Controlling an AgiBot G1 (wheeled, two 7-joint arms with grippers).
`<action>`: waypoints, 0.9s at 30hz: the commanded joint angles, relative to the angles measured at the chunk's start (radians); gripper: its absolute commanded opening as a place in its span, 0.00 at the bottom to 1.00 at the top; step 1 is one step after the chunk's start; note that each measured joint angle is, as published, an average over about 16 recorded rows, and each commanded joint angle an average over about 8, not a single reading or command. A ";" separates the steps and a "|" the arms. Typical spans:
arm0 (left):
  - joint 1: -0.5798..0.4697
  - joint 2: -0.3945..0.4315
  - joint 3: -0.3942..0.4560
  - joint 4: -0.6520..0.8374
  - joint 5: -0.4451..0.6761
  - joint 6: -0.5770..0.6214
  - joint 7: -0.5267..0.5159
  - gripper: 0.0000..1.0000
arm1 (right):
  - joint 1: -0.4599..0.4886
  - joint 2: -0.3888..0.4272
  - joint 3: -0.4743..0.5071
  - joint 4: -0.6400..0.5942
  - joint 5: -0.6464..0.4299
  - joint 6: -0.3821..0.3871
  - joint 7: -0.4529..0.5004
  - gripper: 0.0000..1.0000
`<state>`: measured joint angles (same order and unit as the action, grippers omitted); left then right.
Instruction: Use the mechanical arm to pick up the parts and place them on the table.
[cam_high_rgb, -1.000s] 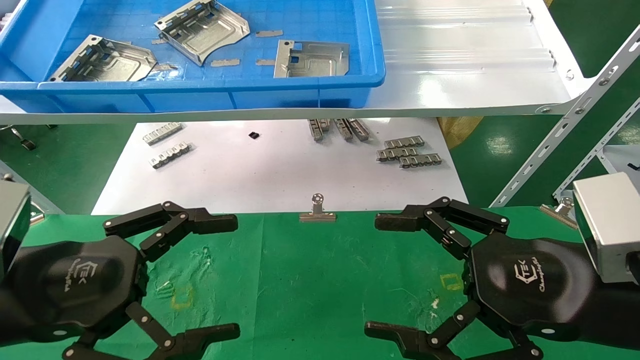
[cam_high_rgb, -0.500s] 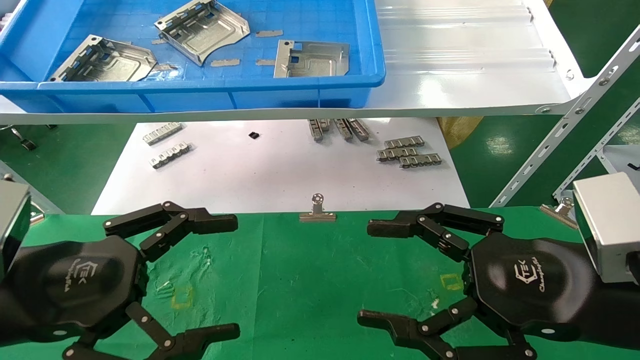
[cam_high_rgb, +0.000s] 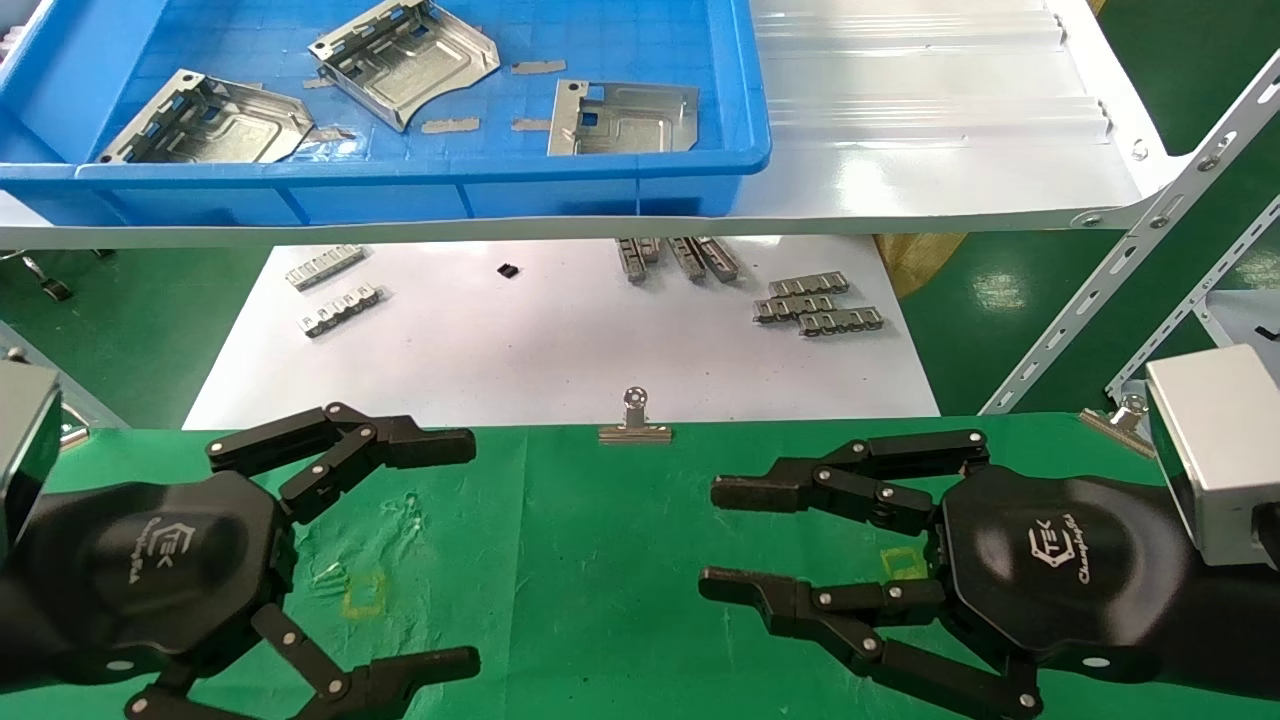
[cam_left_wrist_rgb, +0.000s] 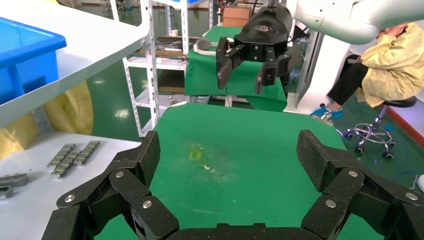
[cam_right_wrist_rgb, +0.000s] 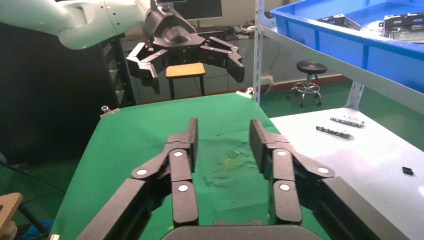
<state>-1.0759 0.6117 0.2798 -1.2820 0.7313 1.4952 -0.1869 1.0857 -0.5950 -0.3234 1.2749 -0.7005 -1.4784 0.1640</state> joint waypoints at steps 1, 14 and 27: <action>0.000 0.000 0.000 0.000 0.000 0.000 0.000 1.00 | 0.000 0.000 0.000 0.000 0.000 0.000 0.000 0.00; -0.251 0.046 0.014 0.070 0.094 -0.003 0.001 1.00 | 0.000 0.000 0.000 0.000 0.000 0.000 0.000 0.00; -0.837 0.380 0.175 0.793 0.550 -0.345 0.143 1.00 | 0.000 0.000 -0.001 -0.001 0.000 0.000 0.000 0.00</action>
<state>-1.8893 0.9782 0.4502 -0.5208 1.2563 1.1754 -0.0534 1.0862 -0.5950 -0.3241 1.2744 -0.7001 -1.4786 0.1635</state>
